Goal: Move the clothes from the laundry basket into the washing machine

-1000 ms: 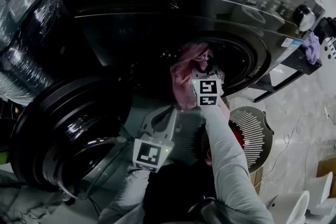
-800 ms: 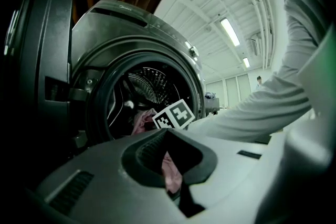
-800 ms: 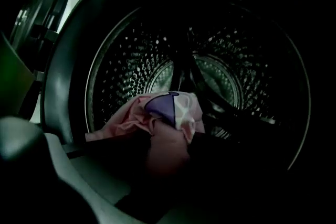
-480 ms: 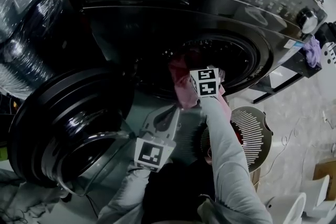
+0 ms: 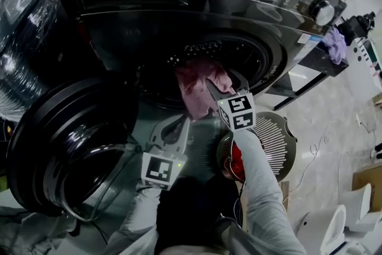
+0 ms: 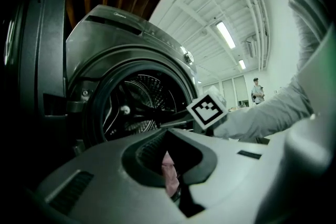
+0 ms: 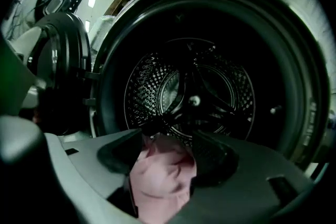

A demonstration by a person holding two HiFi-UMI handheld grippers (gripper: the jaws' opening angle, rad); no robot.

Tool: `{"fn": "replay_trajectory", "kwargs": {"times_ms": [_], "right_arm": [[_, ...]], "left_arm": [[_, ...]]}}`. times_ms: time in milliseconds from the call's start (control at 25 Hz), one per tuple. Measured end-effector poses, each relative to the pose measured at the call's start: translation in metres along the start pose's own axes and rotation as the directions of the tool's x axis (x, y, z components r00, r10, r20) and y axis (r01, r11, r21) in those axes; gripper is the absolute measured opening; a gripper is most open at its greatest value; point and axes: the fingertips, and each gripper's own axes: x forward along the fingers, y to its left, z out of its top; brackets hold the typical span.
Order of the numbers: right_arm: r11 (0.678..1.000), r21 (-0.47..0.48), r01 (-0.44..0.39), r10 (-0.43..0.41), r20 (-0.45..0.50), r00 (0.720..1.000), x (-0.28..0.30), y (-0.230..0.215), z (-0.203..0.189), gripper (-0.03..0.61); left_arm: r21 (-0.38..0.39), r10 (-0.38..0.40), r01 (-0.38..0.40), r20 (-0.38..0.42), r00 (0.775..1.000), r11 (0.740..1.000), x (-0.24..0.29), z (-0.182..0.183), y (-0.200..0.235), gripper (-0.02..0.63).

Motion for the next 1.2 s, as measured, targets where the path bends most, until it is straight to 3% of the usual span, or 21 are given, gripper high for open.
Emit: {"fn": "replay_trajectory", "kwargs": {"times_ms": [160, 320, 520, 640, 760, 840, 920, 1040, 1200], "right_arm": [[1.000, -0.014, -0.024, 0.023, -0.091, 0.996, -0.058, -0.006, -0.036, 0.291], [0.999, 0.031, -0.042, 0.048, -0.204, 0.978, -0.095, -0.004, -0.091, 0.296], [0.995, 0.096, -0.039, 0.069, -0.334, 0.940, -0.119, 0.000, -0.158, 0.299], [0.988, 0.154, -0.026, 0.080, -0.358, 0.930, -0.118, -0.001, -0.181, 0.299], [0.978, 0.206, -0.022, 0.094, -0.346, 0.934, -0.113, -0.001, -0.185, 0.298], [0.985, 0.172, -0.003, 0.064, -0.353, 0.933, -0.111, -0.003, -0.183, 0.277], [0.995, 0.094, 0.030, 0.006, -0.362, 0.932, -0.109, -0.008, -0.179, 0.066], [0.998, 0.051, 0.033, -0.014, -0.337, 0.942, -0.107, -0.008, -0.165, 0.044], [0.997, 0.074, 0.019, -0.003, -0.215, 0.977, -0.092, -0.003, -0.117, 0.041]], "left_arm": [[0.009, -0.012, 0.012, 0.010, 1.000, 1.000, 0.002, 0.002, 0.000, 0.020], [0.038, -0.034, 0.034, 0.010, 0.999, 0.999, 0.004, -0.003, -0.001, 0.020], [0.042, -0.066, 0.066, 0.004, 0.998, 0.997, 0.009, -0.007, -0.014, 0.020], [0.059, -0.078, 0.078, -0.005, 0.997, 0.995, 0.010, -0.008, -0.019, 0.020], [0.073, -0.074, 0.074, -0.008, 0.997, 0.995, 0.006, -0.007, -0.020, 0.020], [0.078, -0.067, 0.067, -0.012, 0.998, 0.995, 0.003, -0.008, -0.020, 0.020], [0.080, -0.062, 0.063, -0.015, 0.998, 0.995, 0.000, -0.008, -0.019, 0.020], [0.086, -0.061, 0.063, -0.018, 0.998, 0.994, -0.001, -0.008, -0.021, 0.020], [0.085, -0.063, 0.064, -0.015, 0.998, 0.994, 0.001, -0.006, -0.023, 0.020]]}}
